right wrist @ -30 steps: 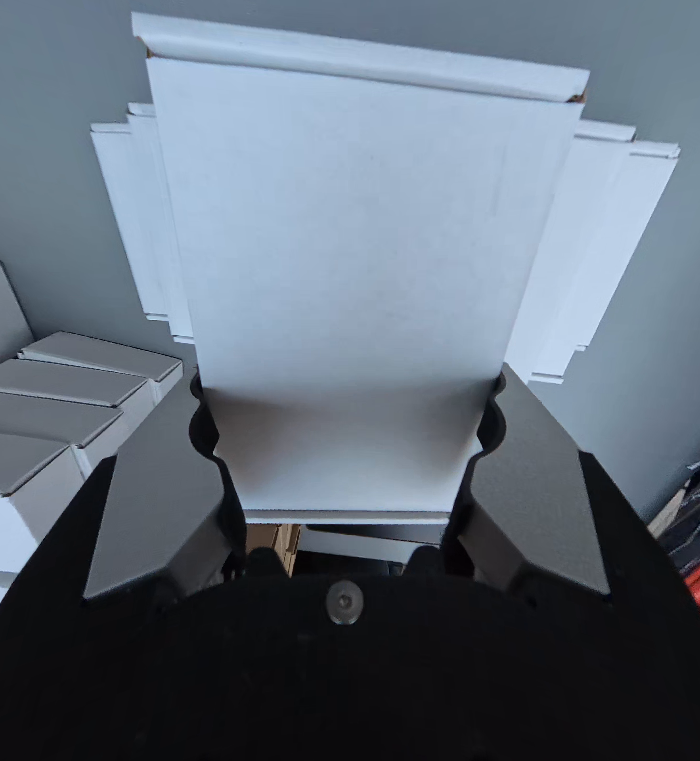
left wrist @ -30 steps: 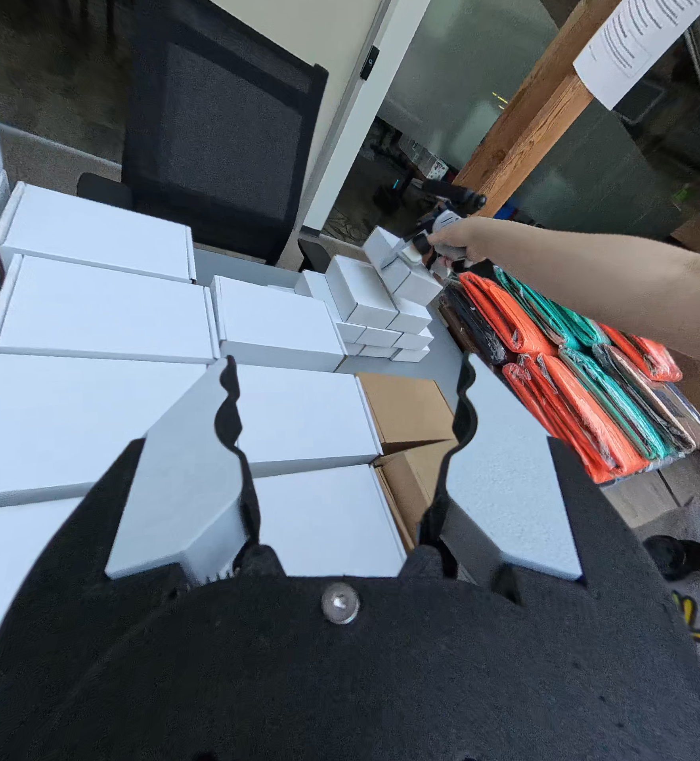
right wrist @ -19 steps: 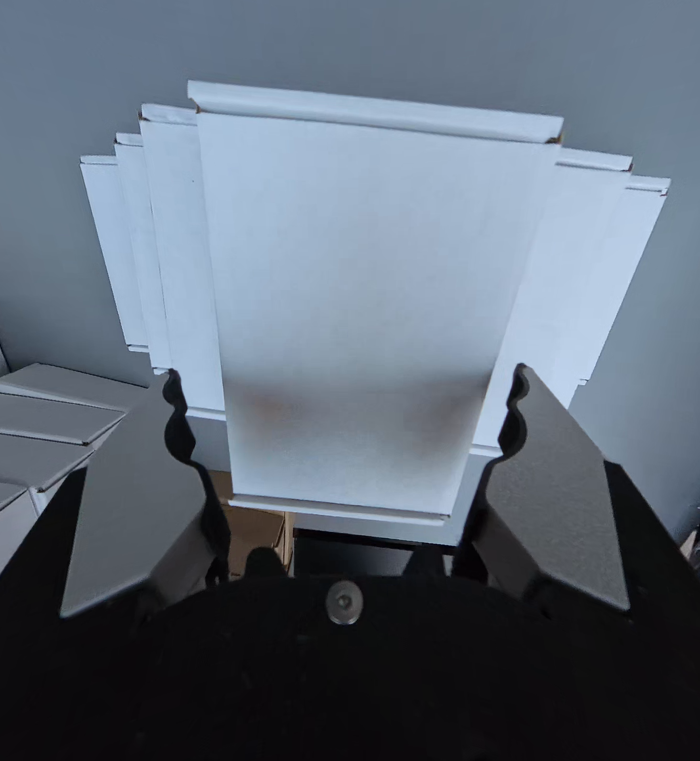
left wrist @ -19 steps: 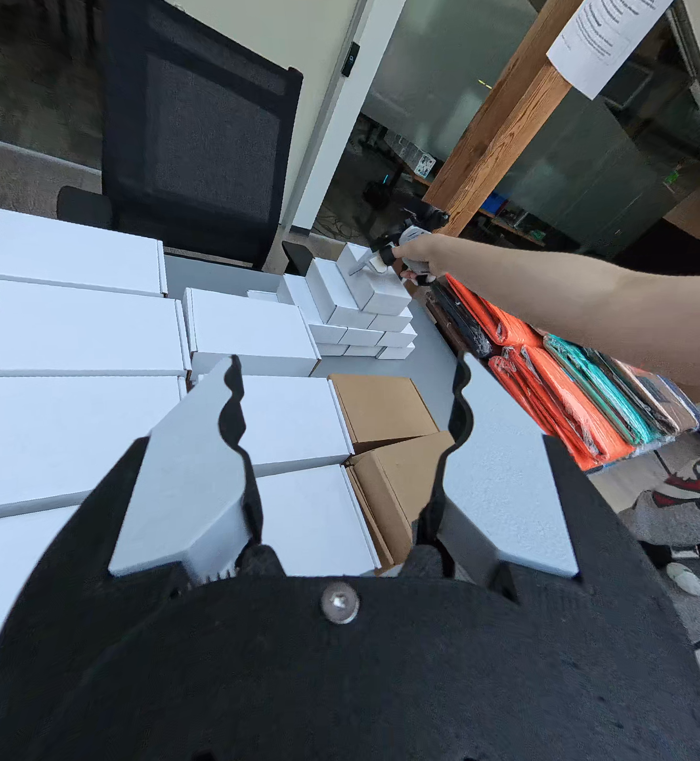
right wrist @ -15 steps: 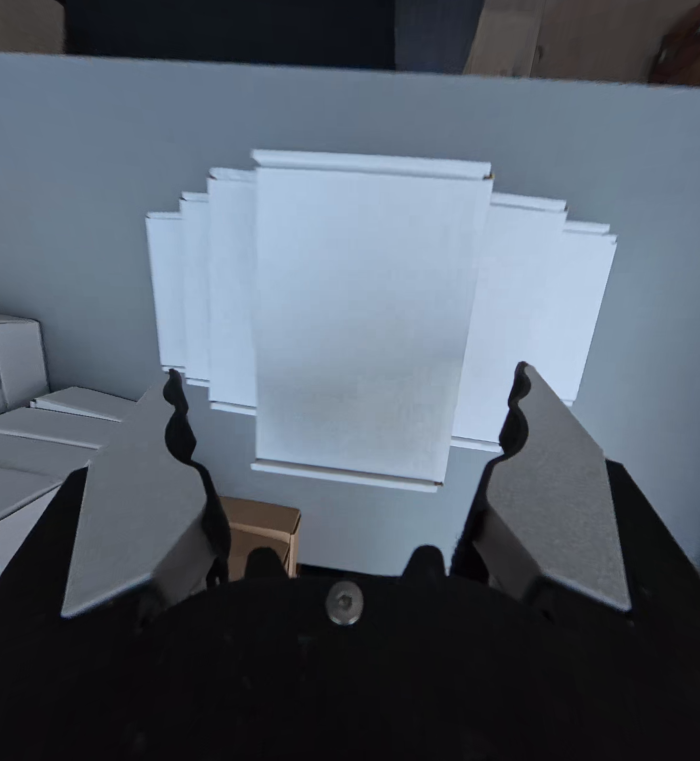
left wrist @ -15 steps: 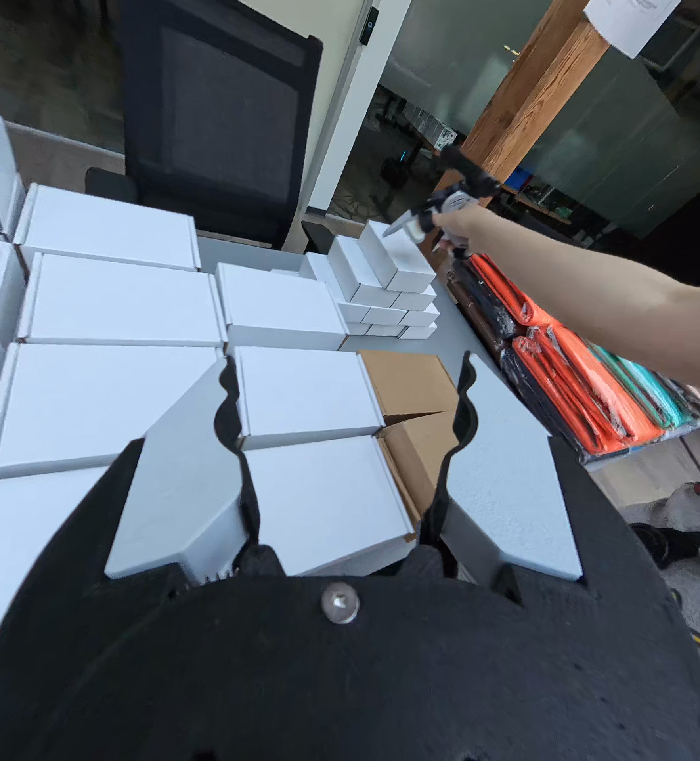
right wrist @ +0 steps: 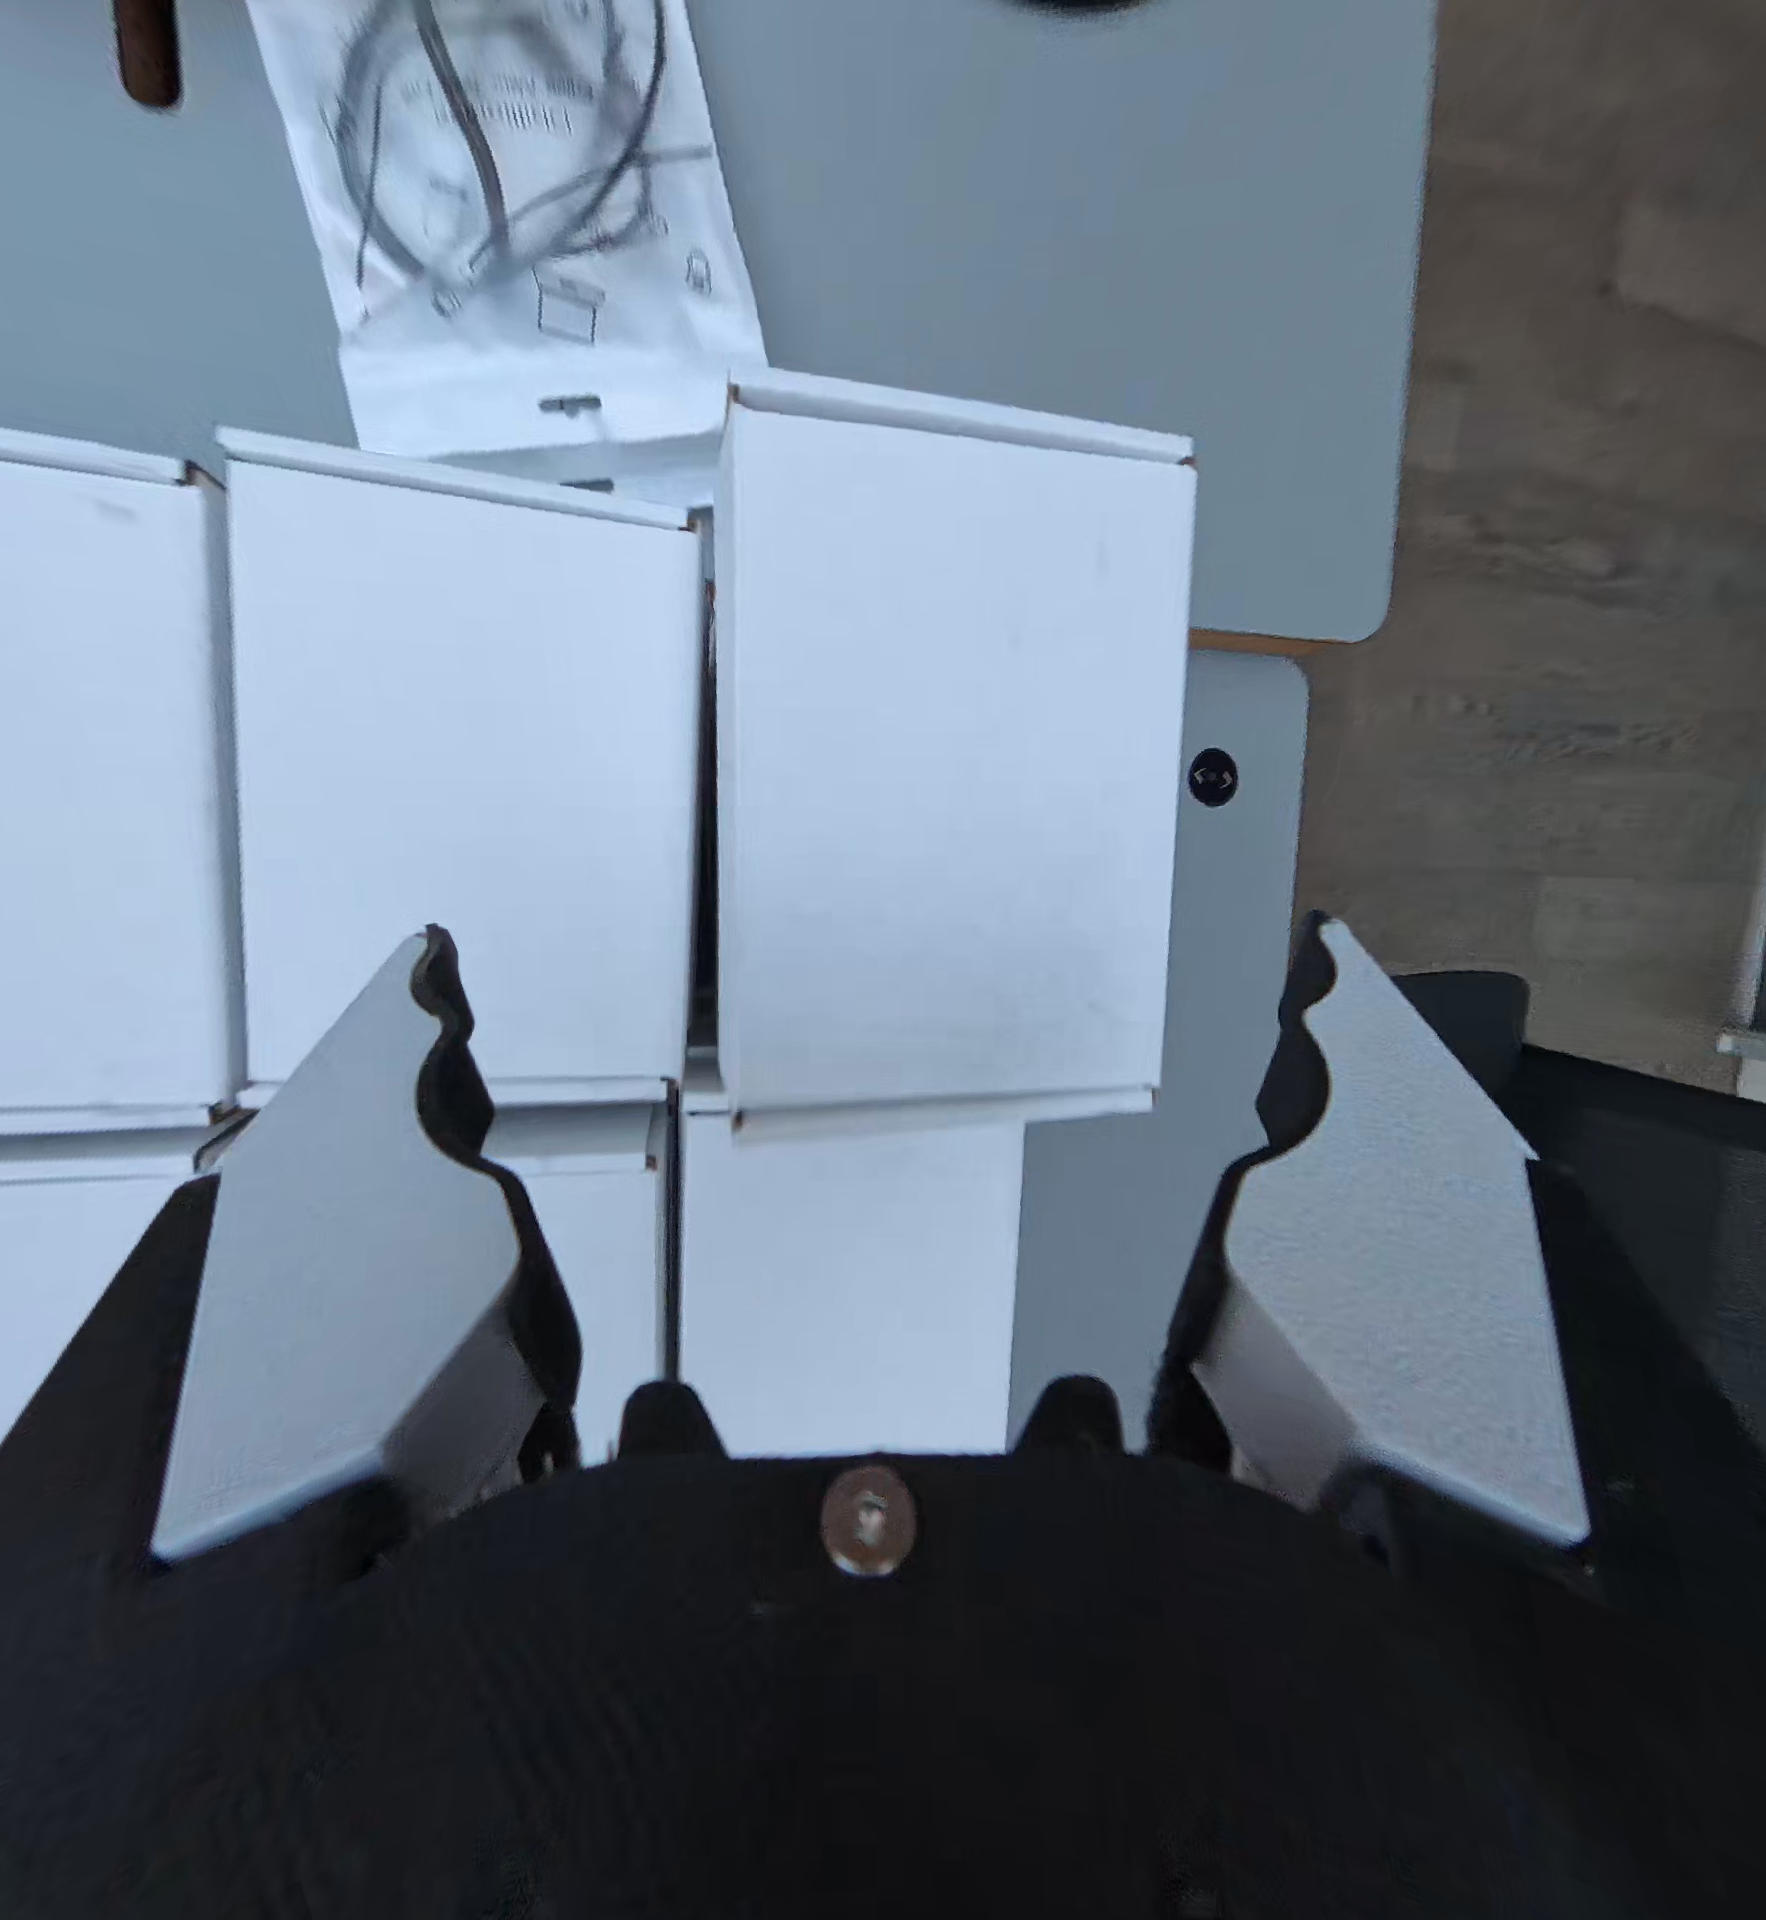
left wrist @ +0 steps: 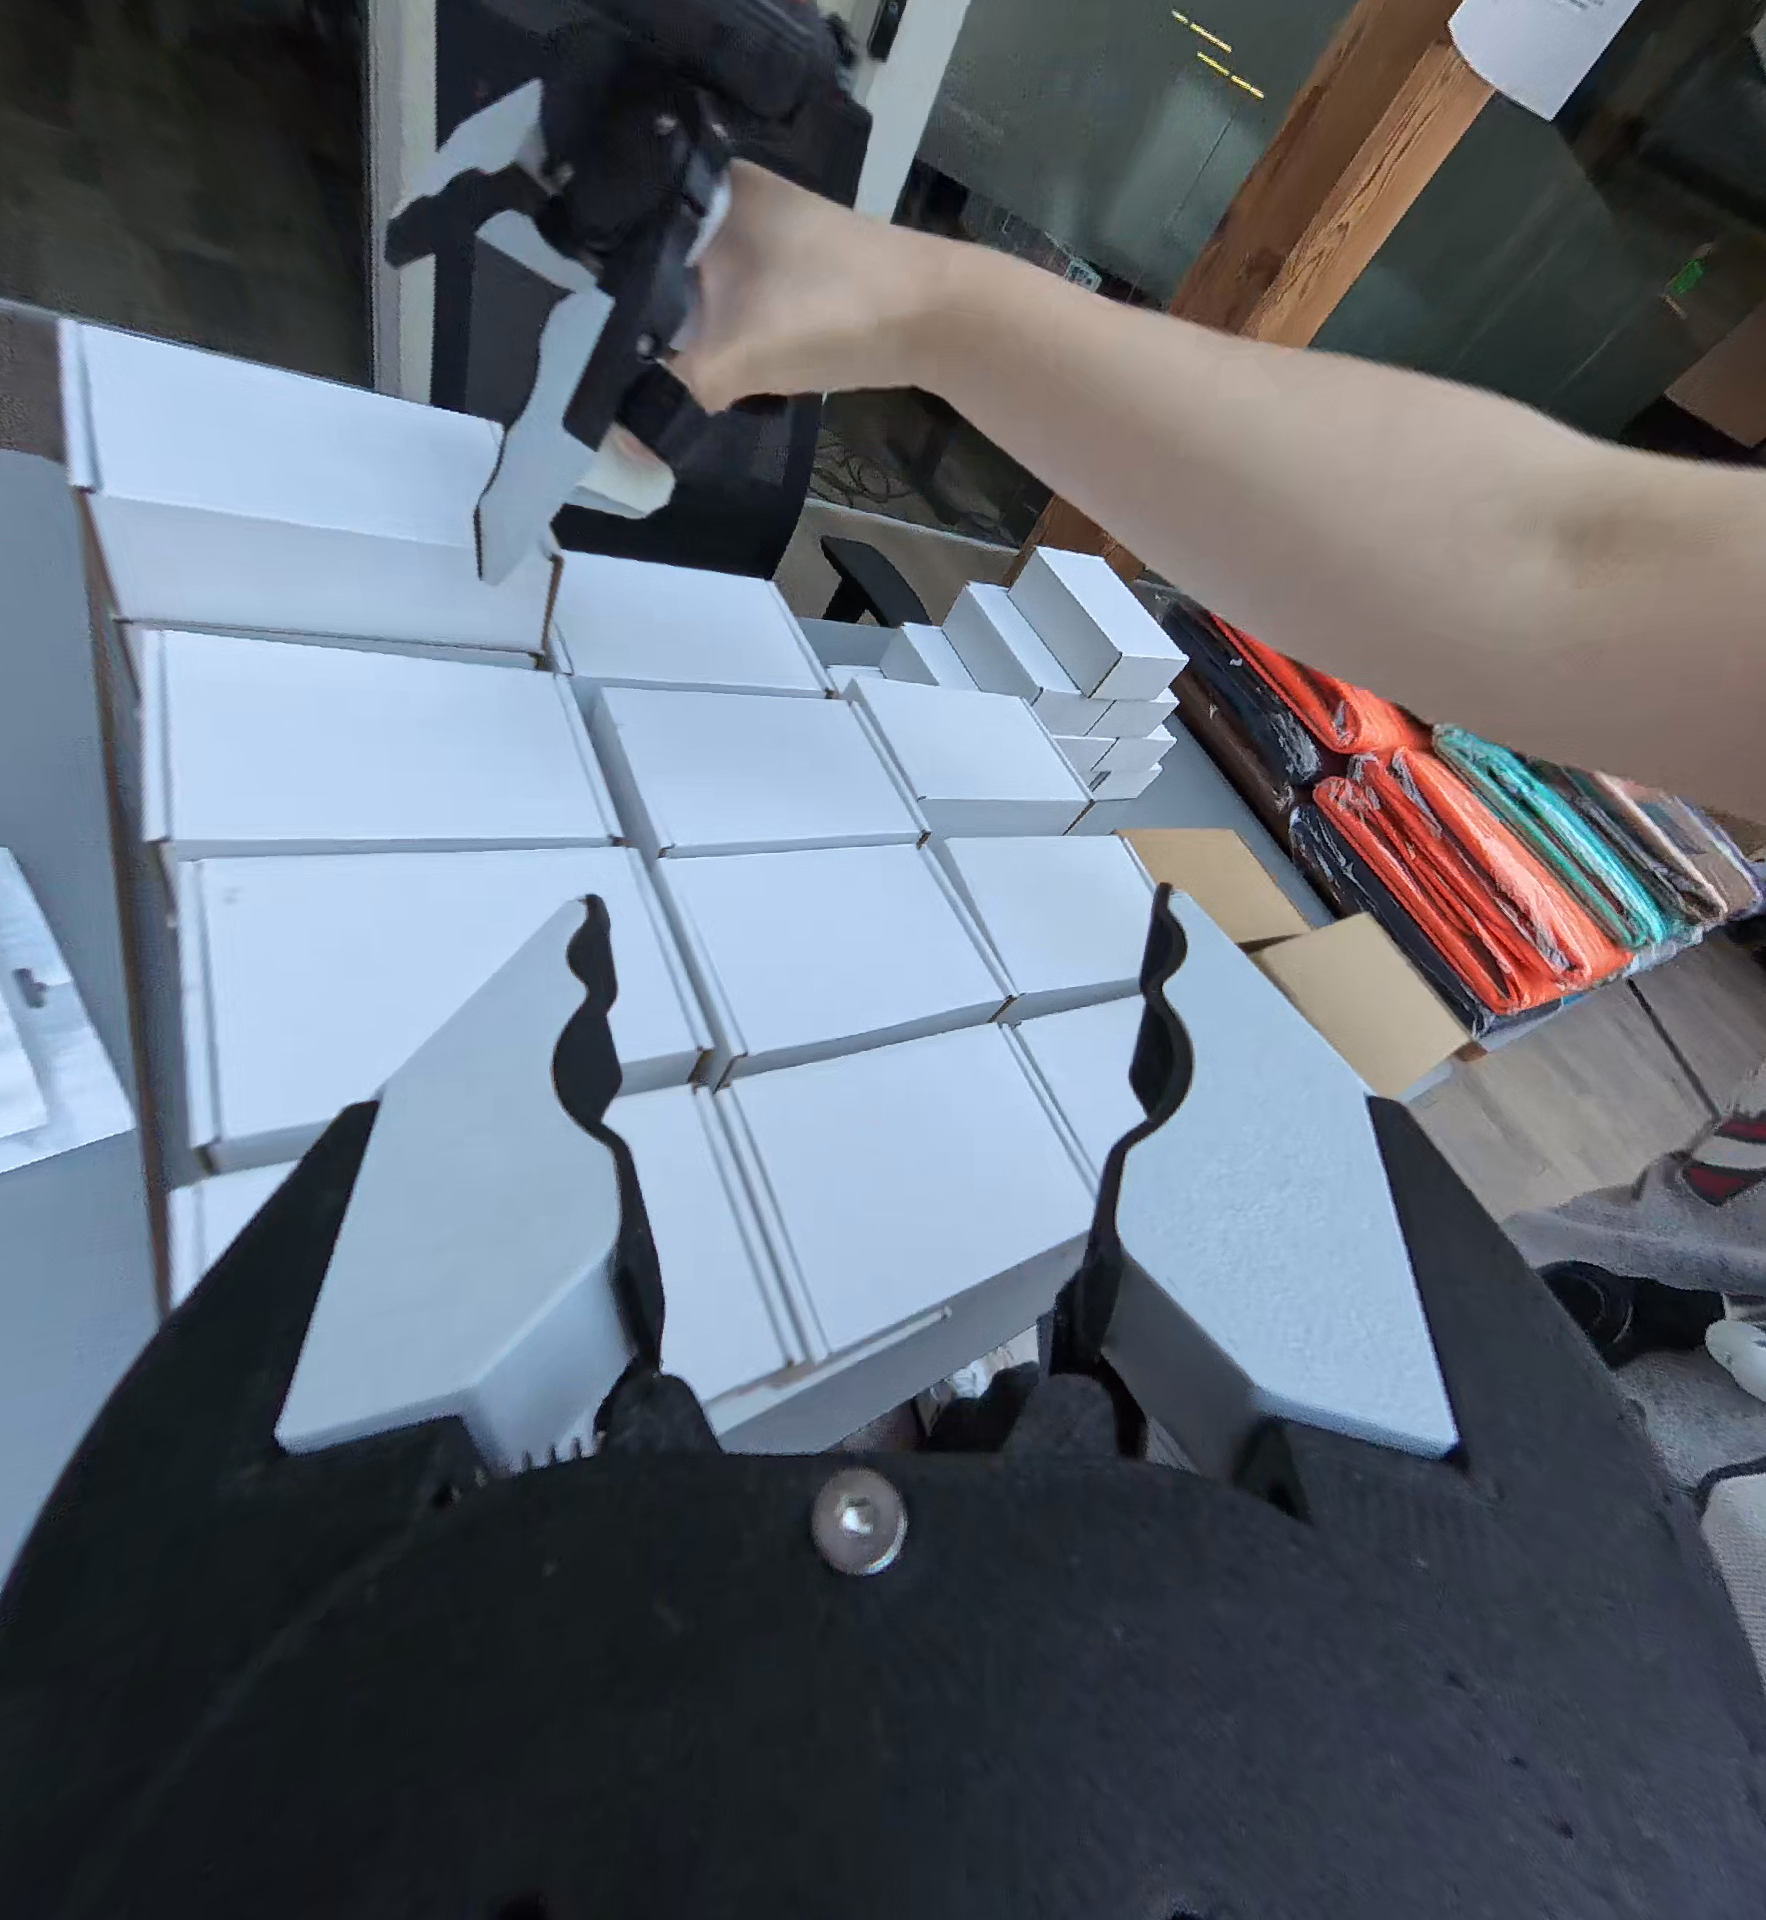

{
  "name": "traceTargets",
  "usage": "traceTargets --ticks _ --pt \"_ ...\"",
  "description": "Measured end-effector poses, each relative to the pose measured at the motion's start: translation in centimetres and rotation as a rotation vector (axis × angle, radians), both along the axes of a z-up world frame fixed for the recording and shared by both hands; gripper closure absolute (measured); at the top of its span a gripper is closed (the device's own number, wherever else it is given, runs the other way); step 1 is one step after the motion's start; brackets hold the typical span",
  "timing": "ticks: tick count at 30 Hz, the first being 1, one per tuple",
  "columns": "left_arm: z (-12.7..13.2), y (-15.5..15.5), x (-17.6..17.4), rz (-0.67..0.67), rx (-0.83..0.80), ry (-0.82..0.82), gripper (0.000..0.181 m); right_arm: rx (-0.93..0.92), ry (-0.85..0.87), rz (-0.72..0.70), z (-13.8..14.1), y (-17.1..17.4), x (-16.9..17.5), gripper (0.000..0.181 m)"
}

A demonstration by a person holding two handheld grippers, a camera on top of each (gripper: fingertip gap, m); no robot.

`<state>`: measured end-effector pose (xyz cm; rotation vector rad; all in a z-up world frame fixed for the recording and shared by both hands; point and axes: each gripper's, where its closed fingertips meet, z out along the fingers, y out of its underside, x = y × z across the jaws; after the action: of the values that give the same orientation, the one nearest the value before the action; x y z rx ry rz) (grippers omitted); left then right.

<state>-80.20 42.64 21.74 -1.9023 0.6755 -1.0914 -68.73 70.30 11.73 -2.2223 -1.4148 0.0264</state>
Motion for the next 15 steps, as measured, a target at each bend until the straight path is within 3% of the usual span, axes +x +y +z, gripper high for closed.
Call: traceTargets --ticks 3,6,8,11,15 --pt "-0.7 -0.6 -4.6 0.036 -0.001 0.016 0.081 -0.139 -0.09 -0.03 -3.4 2.3 -0.7 0.03" --pt "-2.1 -1.4 -8.2 0.079 -0.06 -0.041 0.083 -0.302 -0.174 -0.086 -6.8 1.8 0.8 0.03" --pt "-3.2 -1.5 -9.8 0.106 -0.092 -0.06 0.084 -0.298 -0.244 -0.084 -7.6 2.1 1.8 0.042" --pt "-4.0 -1.3 -10.3 0.12 -0.125 -0.093 0.087 -0.22 -0.155 -0.126 -5.6 2.5 1.0 0.048" --pt "-3.9 -1.1 -7.0 0.028 -0.165 -0.125 0.089 -0.105 0.008 -0.233 -0.1 0.1 4.2 0.049"
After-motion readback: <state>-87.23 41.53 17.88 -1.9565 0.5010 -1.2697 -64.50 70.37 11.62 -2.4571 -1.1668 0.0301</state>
